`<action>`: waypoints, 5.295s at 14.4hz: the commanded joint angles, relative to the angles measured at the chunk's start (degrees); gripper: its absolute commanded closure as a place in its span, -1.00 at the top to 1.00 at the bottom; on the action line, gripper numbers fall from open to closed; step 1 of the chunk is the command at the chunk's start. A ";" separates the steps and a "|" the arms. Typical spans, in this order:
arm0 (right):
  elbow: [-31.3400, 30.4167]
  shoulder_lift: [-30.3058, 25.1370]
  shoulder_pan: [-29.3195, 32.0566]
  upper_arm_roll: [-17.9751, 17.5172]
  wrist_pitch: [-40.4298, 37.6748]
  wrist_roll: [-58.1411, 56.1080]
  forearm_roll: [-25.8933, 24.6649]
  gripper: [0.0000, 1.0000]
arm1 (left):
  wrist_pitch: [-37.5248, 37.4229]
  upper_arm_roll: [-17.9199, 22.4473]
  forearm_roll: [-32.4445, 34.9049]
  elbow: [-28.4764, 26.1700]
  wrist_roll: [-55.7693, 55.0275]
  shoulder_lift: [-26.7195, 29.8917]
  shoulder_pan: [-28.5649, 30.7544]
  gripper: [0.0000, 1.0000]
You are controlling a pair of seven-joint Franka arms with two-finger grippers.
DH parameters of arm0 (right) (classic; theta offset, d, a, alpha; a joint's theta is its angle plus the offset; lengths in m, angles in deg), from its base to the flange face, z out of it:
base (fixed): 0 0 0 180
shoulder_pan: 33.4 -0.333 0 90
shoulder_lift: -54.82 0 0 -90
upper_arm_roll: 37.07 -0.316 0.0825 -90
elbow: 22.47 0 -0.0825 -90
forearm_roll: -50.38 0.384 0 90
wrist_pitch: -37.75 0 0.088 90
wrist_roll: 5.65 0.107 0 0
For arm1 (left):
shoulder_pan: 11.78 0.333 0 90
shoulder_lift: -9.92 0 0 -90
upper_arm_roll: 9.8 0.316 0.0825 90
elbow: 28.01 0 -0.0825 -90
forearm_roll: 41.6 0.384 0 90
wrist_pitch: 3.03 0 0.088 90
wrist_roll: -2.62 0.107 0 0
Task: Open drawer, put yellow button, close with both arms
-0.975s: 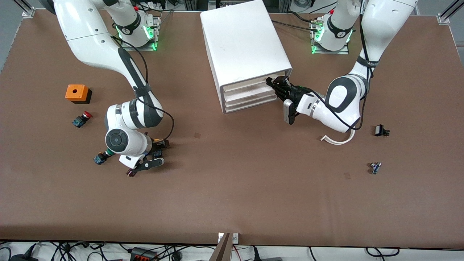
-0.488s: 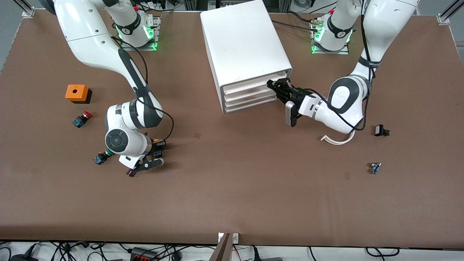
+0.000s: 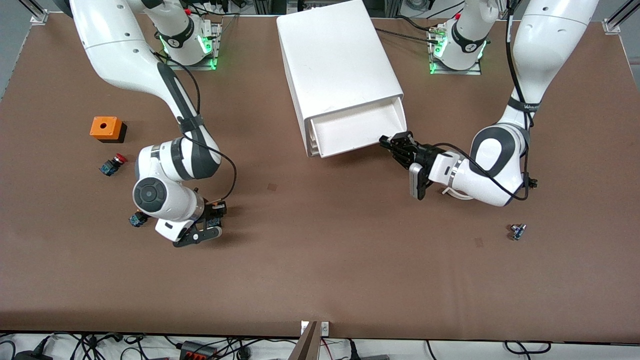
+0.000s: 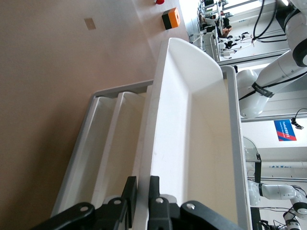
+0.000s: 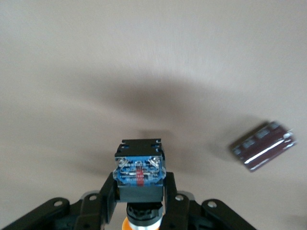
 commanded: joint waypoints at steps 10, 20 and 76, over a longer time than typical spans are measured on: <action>20.69 -6.47 -11.76 0.02 -17.36 1.16 0.13 -1.00 | 0.36 0.13 5.56 6.99 -7.90 -2.24 2.58 1.00; 24.10 -4.11 -29.61 0.11 -16.40 26.38 0.04 -1.00 | -3.67 -0.65 29.50 18.66 -46.48 4.89 2.50 1.00; 22.80 -11.30 9.66 5.65 -30.37 8.65 -2.15 1.00 | 22.42 -1.27 53.54 10.78 -100.48 5.06 -18.86 1.00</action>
